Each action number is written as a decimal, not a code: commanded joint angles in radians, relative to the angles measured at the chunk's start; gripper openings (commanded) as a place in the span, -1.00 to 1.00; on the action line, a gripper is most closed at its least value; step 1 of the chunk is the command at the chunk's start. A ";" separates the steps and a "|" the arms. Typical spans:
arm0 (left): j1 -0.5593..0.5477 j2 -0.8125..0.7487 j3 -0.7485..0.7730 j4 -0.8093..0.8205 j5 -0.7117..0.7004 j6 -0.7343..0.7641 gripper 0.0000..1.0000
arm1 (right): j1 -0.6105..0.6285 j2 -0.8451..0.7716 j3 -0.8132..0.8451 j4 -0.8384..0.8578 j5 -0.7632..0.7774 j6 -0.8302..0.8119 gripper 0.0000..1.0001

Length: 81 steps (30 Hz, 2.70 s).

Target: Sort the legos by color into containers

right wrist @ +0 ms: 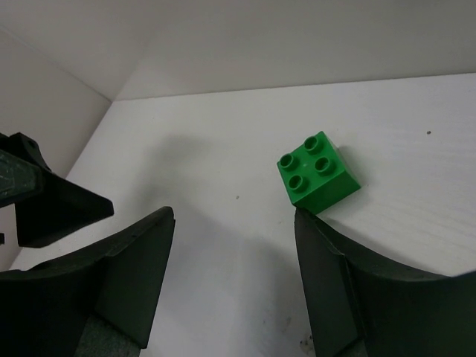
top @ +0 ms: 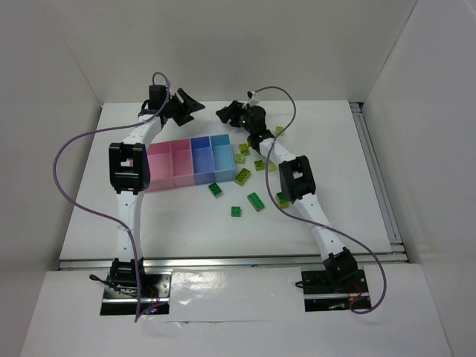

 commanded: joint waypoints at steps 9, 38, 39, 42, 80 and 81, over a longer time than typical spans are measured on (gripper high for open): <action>0.004 0.009 -0.016 0.055 0.005 -0.036 0.56 | -0.024 -0.263 -0.240 -0.090 0.111 -0.158 0.76; -0.205 0.412 0.314 0.391 -0.441 -0.710 0.52 | -0.124 -0.705 -0.630 -0.090 -0.048 -0.195 0.95; -0.205 0.412 0.292 0.408 -0.441 -0.723 0.49 | -0.124 -0.705 -0.630 -0.090 -0.048 -0.195 0.95; -0.205 0.401 0.255 0.471 -0.440 -0.745 0.49 | -0.124 -0.705 -0.630 -0.090 -0.058 -0.204 0.95; -0.171 0.383 0.303 0.545 -0.535 -0.639 0.56 | -0.153 -0.668 -0.620 -0.111 -0.104 -0.204 0.98; -0.171 0.383 0.303 0.554 -0.535 -0.639 0.56 | -0.153 -0.668 -0.620 -0.111 -0.104 -0.204 0.98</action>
